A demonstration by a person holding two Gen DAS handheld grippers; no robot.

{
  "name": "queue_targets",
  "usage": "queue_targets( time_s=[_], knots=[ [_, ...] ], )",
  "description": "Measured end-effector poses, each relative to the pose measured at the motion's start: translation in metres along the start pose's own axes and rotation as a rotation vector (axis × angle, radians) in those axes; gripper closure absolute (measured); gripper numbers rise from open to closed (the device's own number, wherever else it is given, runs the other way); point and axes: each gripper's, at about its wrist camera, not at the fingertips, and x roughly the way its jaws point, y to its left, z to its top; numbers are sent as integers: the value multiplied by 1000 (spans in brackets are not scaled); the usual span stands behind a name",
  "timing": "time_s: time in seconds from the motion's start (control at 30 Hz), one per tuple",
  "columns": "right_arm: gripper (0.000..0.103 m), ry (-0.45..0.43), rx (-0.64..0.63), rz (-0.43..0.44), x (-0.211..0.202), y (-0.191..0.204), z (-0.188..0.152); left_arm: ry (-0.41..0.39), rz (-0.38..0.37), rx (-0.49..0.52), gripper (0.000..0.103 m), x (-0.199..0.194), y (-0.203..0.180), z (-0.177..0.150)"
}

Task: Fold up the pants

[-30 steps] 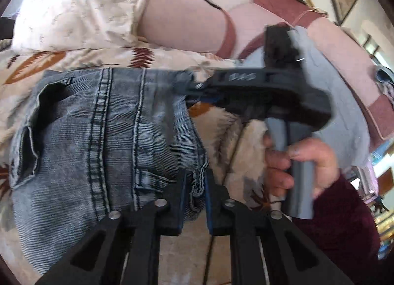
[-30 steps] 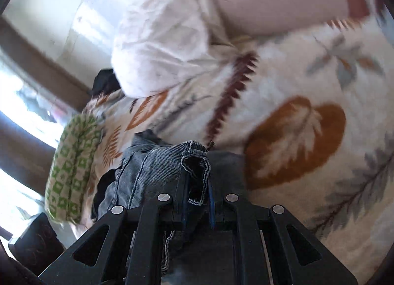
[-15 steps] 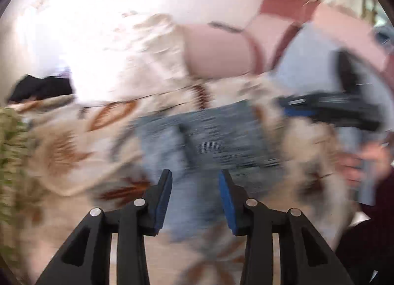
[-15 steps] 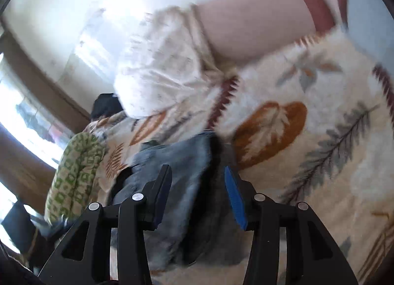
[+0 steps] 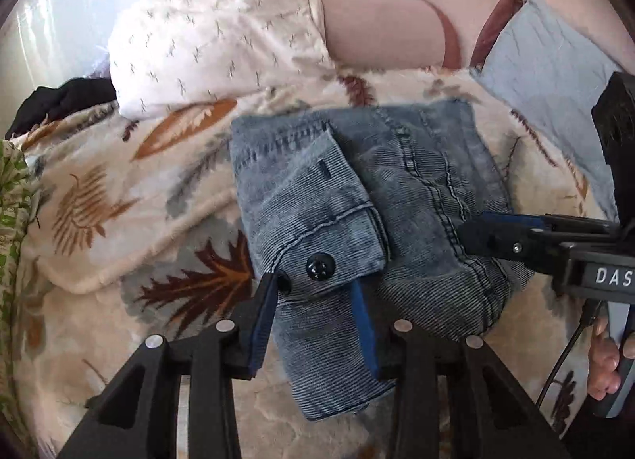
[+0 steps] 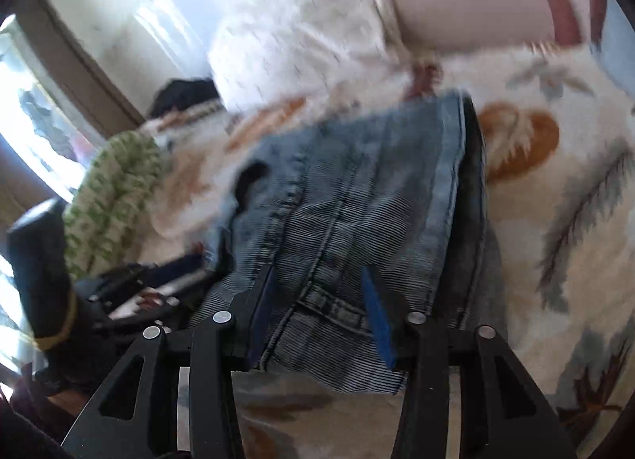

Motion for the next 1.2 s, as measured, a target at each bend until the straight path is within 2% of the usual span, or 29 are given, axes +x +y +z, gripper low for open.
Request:
queue_targets(
  time_s=[0.1, 0.2, 0.27, 0.4, 0.47, 0.5, 0.6, 0.67, 0.73, 0.8, 0.9, 1.0, 1.1, 1.2],
  knots=[
    [63, 52, -3, -23, 17, -10, -4, -12, 86, 59, 63, 13, -17, -5],
    [63, 65, 1, -28, 27, -17, -7, -27, 66, 6, 62, 15, -13, -6],
    [62, 66, 28, -2, 30, -24, -7, -31, 68, -6, 54, 14, -9, -6],
    [60, 60, 44, 8, 22, -25, -3, -37, 91, -68, 31, 5, 3, -7],
    [56, 64, 70, 17, 15, -21, 1, -63, 96, -76, 30, -4, 7, -8],
    [56, 52, 86, 28, 9, -19, 4, -79, 113, -68, 29, -11, 7, -8],
    [49, -64, 60, 33, -16, -8, 17, -120, 137, -60, 27, -23, 9, -4],
    [35, -163, 21, 0, -32, 2, 25, -151, 145, -55, 26, -31, 12, 1],
    [30, -224, 0, -27, -36, 9, 32, -178, 132, -52, 23, -38, 14, 8],
    [30, -250, -4, -48, -32, 13, 42, -212, 133, -43, 21, -44, 16, 15],
    [30, -229, -21, -112, -14, 13, 53, -240, 139, -36, 20, -45, 19, 26],
    [30, -213, -29, -139, 0, 8, 60, -226, 138, -52, 19, -30, 25, 41],
    [29, -181, -29, -156, 16, 3, 67, -165, 149, -64, 19, -4, 28, 55],
    [27, -112, 14, -175, 33, -11, 69, -89, 166, -83, 19, 24, 31, 64]
  ],
)
